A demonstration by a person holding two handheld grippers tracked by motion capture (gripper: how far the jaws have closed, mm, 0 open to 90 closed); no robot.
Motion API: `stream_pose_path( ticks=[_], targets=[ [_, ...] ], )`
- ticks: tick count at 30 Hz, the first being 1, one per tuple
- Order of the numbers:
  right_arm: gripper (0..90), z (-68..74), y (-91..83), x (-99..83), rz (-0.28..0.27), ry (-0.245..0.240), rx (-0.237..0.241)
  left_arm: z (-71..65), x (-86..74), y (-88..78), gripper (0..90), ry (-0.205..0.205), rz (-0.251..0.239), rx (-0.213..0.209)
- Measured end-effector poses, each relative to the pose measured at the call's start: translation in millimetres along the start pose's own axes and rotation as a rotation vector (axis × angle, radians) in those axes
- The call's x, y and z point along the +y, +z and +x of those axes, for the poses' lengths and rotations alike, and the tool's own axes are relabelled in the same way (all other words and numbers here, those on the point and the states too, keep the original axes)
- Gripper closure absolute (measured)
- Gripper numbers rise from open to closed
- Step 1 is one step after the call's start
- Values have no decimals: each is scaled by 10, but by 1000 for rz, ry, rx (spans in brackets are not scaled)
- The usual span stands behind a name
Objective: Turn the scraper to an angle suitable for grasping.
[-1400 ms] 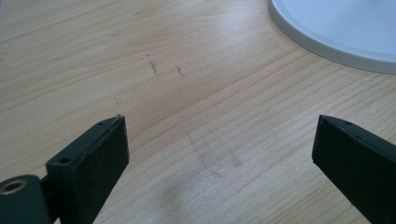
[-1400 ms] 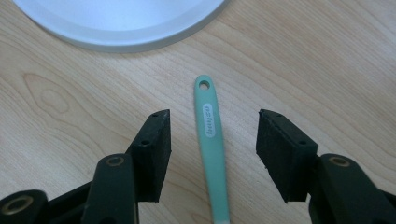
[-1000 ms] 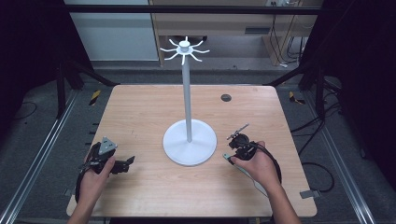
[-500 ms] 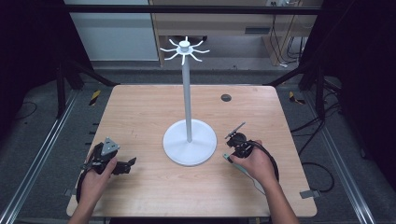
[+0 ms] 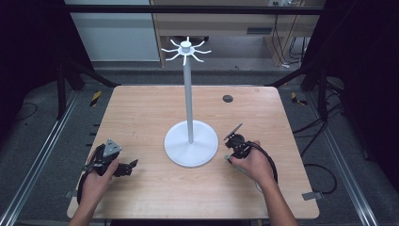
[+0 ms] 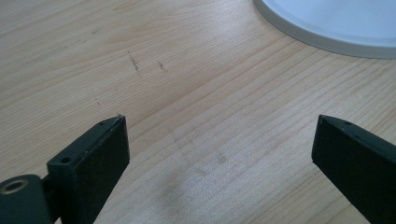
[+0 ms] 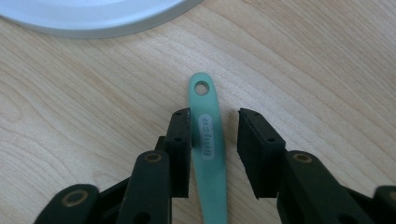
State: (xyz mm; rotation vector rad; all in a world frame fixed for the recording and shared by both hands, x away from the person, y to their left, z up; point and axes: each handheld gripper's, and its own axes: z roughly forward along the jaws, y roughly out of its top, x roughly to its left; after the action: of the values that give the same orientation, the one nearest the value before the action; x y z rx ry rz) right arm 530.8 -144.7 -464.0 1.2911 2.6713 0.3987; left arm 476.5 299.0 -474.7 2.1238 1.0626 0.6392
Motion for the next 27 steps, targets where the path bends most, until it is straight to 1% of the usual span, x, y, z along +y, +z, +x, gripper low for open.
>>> stream_pose_path(
  ticks=[3,5,7,8,9,11,12,13,14,15,16,17,21,23,24,26,27],
  targets=[
    [688,3,9,2,9,3,11,1,2,3,39,0,1,0],
    [696,4,18,7,12,-7,11,-1,3,2,39,2,1,0],
    [707,9,28,14,19,-9,15,-4,4,3,39,2,1,-1],
    [710,16,33,16,23,-2,16,-4,5,2,39,4,2,-1],
    [717,14,41,18,24,-13,16,-5,5,2,39,5,2,-1],
    [727,23,46,28,26,-11,16,-3,4,0,39,3,0,-3],
    [732,25,46,32,31,-26,9,2,3,-3,39,1,0,-3],
    [736,37,43,38,35,-31,8,2,3,-3,39,1,0,-3],
    [736,37,43,38,35,-31,8,9,0,-5,39,-2,-3,-1],
    [740,34,38,41,36,-46,15,15,-2,-7,39,-5,-3,-1],
    [743,32,7,45,24,-40,27,22,-3,-11,39,-4,-1,0],
    [744,29,-22,45,6,-37,29,32,-5,-13,39,-7,-2,-1],
    [745,11,-182,26,-61,-27,22,33,-4,-11,39,-11,-4,0],
    [746,1,-278,3,-104,-22,19,34,-4,-14,40,-8,0,0],
    [746,4,-336,-8,-120,-8,18,33,-3,-17,39,-8,1,1],
    [747,-7,-444,-36,-162,5,21,33,-4,-15,39,-9,-1,0],
    [747,-7,-444,-36,-162,5,21,33,-5,-14,39,-10,-1,0]
  ],
)
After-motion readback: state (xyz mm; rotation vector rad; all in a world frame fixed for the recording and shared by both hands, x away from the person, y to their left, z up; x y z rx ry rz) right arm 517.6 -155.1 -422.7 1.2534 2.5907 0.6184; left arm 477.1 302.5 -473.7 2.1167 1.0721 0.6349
